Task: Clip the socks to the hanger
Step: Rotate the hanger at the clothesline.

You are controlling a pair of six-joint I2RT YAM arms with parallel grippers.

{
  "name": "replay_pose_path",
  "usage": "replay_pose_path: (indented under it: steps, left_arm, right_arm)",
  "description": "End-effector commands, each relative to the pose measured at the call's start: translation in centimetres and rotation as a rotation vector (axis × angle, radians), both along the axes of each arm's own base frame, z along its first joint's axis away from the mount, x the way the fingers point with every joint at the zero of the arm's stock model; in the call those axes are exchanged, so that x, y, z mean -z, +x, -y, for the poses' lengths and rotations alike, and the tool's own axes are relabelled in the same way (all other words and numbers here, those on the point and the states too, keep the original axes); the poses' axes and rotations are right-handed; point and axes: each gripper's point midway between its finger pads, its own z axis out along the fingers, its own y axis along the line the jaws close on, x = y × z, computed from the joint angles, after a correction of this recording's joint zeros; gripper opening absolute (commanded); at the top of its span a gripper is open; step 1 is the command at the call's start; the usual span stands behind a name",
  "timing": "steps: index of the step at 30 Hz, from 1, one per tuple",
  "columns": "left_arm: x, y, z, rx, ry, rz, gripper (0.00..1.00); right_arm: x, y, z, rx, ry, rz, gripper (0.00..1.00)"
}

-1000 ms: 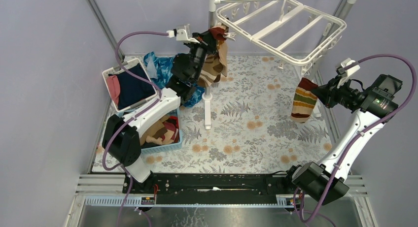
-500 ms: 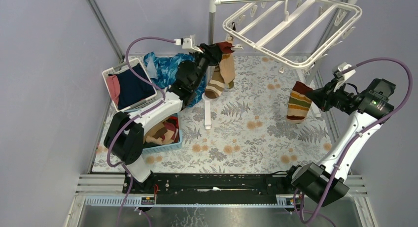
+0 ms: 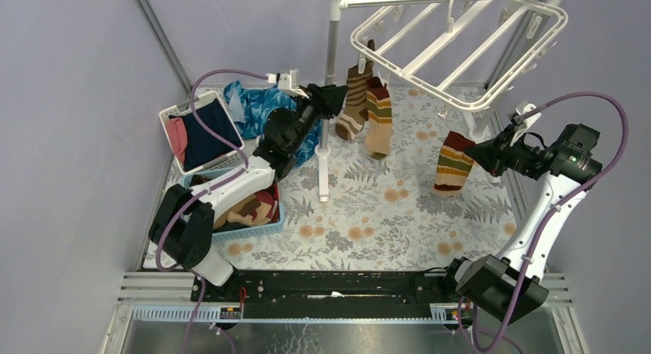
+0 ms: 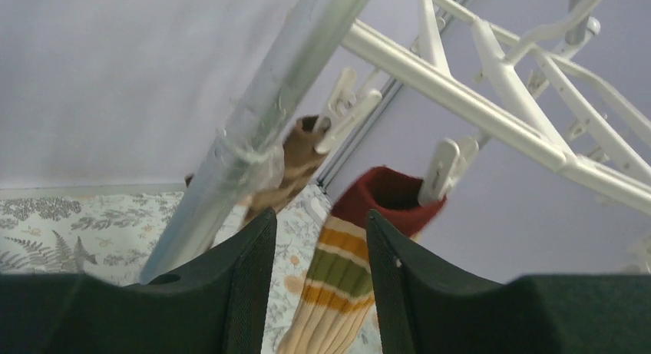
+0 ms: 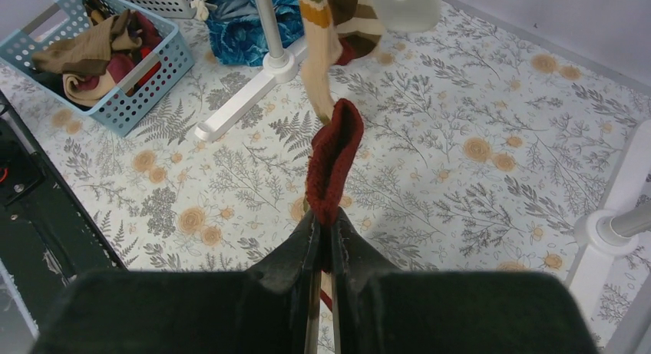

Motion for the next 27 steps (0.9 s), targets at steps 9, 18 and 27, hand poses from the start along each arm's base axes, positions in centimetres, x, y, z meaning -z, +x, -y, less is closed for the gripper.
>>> replay_pose_path:
  steps: [9, 18, 27]
  left_arm:
    - [-0.6, -6.1, 1.8, 0.272, -0.023, 0.148, 0.59]
    - [-2.2, -14.4, 7.8, 0.56, -0.042, 0.311, 0.85]
    - [-3.3, -16.8, 12.0, 0.621, 0.086, 0.522, 0.97]
  right_arm:
    - [-0.4, -0.5, -1.3, -0.054, 0.031, 0.052, 0.0]
    - [0.5, -1.6, -3.2, -0.129, 0.044, 0.054, 0.0]
    - [0.3, -3.5, -6.3, -0.275, 0.005, 0.165, 0.0]
